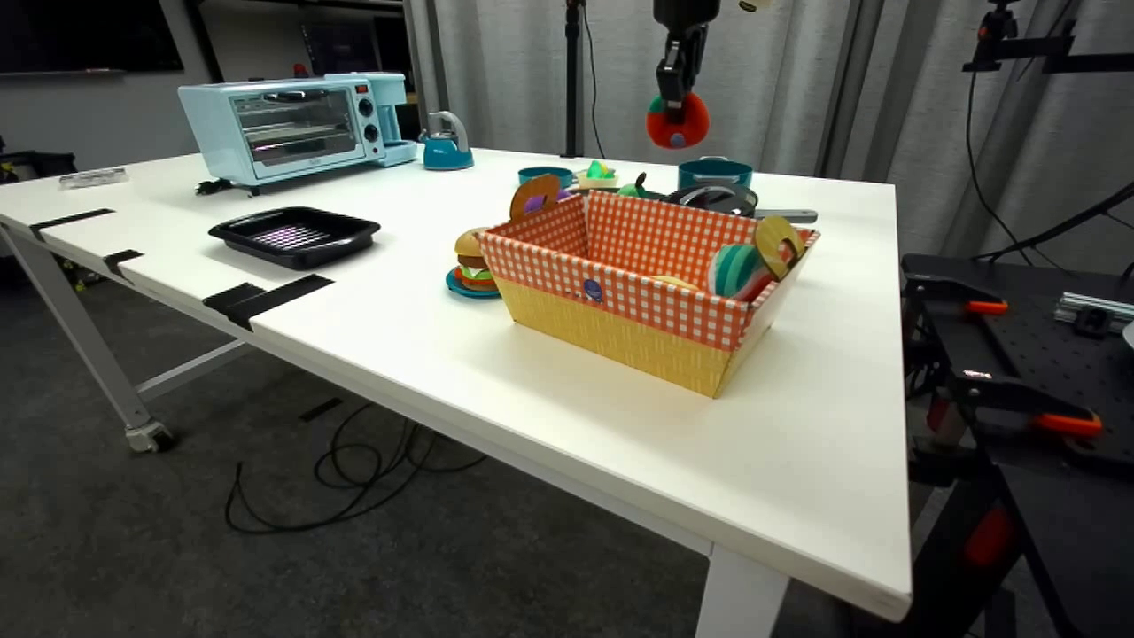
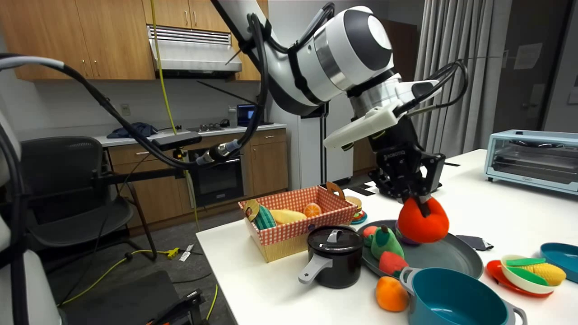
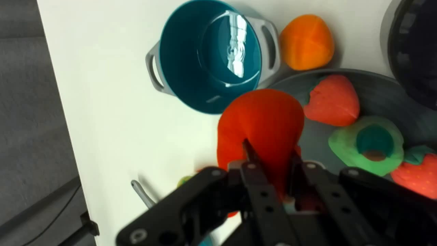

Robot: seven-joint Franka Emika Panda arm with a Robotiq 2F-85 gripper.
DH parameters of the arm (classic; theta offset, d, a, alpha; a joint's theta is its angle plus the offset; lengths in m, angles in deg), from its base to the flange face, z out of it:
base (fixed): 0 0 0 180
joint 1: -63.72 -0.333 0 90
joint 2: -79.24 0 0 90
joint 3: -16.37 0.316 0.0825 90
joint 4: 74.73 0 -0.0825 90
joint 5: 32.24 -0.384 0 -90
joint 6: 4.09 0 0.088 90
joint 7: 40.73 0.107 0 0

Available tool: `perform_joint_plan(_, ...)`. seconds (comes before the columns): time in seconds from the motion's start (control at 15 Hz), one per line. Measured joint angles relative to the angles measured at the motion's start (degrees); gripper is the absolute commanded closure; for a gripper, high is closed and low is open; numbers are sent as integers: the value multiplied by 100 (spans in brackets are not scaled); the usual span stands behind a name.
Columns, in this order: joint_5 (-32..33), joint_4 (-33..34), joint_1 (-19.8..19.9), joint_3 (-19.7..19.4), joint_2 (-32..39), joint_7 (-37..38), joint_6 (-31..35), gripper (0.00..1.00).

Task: Pick up the apple plush toy and put it in the pot

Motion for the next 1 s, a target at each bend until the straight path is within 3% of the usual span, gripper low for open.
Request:
perform_joint_plan(0.53, -11, -463, 435, -211, -171, 320, 6, 95)
perform_joint_plan(1.0, -119, -533, 563, -254, -171, 320, 11, 95)
